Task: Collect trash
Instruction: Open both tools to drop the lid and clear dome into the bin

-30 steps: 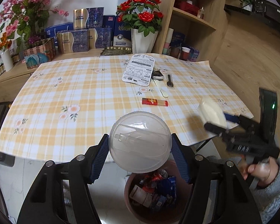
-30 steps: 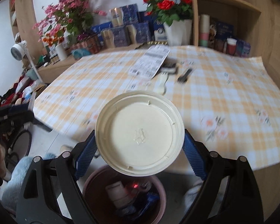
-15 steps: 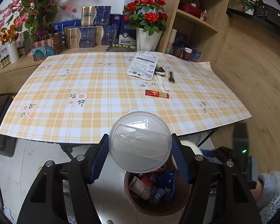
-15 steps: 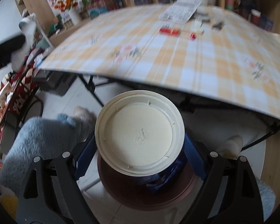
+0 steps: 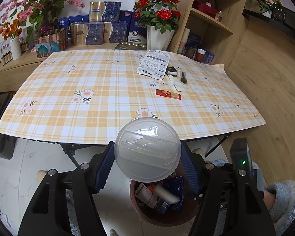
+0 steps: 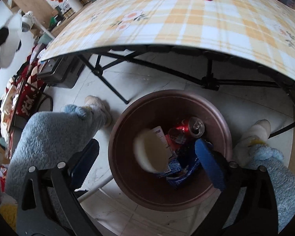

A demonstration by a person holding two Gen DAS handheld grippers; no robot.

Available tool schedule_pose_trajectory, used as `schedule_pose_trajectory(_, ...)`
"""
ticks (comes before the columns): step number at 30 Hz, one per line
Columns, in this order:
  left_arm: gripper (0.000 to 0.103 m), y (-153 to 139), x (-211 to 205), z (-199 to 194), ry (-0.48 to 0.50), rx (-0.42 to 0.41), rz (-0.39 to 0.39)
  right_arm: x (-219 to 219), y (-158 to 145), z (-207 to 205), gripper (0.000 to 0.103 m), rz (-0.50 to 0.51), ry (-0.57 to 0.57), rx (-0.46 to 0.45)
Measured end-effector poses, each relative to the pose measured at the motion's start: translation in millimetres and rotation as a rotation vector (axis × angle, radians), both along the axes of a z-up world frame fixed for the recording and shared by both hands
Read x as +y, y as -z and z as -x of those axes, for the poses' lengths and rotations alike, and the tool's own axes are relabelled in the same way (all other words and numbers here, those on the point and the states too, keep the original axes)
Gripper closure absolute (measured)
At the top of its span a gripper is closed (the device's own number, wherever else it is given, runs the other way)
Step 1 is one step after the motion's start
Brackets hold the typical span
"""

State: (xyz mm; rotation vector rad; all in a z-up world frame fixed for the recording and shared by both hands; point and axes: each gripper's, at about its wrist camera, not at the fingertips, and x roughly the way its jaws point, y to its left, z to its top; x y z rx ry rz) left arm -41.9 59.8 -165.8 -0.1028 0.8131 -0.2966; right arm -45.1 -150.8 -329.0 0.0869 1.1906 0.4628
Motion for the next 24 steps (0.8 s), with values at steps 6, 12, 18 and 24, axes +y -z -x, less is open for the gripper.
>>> schedule_pose_trajectory(6,0.039,10.8,-3.9,0.5,0.022,0.009,-0.019,-29.3,-29.2,-5.2,0.006,-0.016,0.106,-0.128)
schedule_pose_trajectory(12,0.039,33.0,-12.6,1.1,0.089,0.008,0.0,-62.6,-64.1,-1.7,0.006,0.049,0.176,-0.35)
schedule_pose_trajectory(18,0.039,61.0,-27.4,6.3,0.147,-0.007,-0.008,-86.3,-50.2,5.5,0.006,0.042,0.241,-0.367)
schedule_pose_trajectory(24,0.039,87.9,-53.3,19.2,0.24,0.04,-0.054,-86.5,-49.1,7.2,0.006,0.059,0.278,-0.38)
